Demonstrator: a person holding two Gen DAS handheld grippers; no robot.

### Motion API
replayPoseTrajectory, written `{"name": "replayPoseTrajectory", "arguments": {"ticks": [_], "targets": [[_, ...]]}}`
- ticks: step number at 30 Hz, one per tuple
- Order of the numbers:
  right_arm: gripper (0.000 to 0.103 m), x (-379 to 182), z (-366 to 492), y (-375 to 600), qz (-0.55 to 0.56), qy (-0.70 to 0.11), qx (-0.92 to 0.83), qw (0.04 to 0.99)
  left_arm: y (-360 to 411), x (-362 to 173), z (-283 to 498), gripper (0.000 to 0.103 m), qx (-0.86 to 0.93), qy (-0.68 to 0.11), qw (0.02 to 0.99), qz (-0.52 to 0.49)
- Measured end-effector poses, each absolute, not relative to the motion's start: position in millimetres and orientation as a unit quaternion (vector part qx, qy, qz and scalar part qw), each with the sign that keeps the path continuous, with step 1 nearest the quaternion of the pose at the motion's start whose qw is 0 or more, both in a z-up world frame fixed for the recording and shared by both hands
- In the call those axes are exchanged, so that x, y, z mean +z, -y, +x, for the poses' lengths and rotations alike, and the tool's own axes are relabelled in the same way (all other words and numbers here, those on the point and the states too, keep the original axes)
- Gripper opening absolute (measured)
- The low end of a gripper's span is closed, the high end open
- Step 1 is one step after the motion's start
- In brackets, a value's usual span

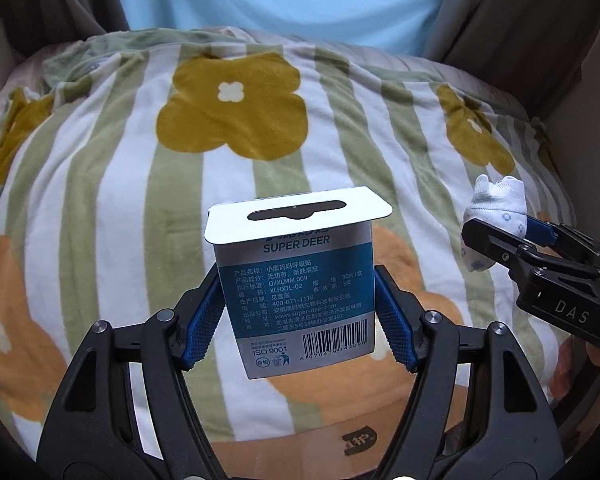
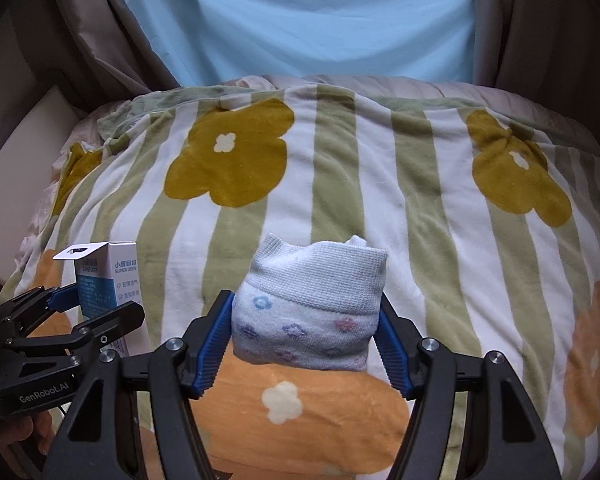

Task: Organize objects
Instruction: 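Carry box and sock bundle into the cardboard box and release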

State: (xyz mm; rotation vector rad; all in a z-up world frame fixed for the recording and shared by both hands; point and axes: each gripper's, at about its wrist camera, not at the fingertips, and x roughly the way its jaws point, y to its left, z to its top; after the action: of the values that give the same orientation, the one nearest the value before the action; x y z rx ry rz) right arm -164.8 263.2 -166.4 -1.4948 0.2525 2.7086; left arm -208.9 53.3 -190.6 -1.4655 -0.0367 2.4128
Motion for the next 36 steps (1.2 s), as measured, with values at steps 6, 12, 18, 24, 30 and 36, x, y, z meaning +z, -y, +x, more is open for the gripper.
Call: {"name": "replayPoseTrajectory", "arguments": {"ticks": [6,12,18,24,30,36], "targets": [[0.063,-132,-124,-246,-0.466,-0.063,0.882,0.005,-33,-163,-160,0.068,0.853,0.02,0.153,-0.498],[0.063,-118,-78,-224,-0.469,-0.059,0.881,-0.014,-11,-155,-107,0.068,0.853,0.033,0.136,-0.503],[0.063,-130,-36,-206,-0.489,-0.063,0.869,-0.032,-5,-164,-55,0.068,0.843,0.035,0.133,-0.52],[0.063,-156,-2,-195,-0.51,-0.054,0.858,-0.037,2,-187,-19,0.068,0.834,0.045,0.124,-0.537],[0.063,-186,26,-187,-0.538,-0.034,0.841,-0.041,7,-222,17,0.068,0.817,0.045,0.12,-0.562],[0.063,-220,44,-185,-0.559,-0.04,0.827,-0.045,13,-251,34,0.068,0.809,0.041,0.106,-0.577]]}}
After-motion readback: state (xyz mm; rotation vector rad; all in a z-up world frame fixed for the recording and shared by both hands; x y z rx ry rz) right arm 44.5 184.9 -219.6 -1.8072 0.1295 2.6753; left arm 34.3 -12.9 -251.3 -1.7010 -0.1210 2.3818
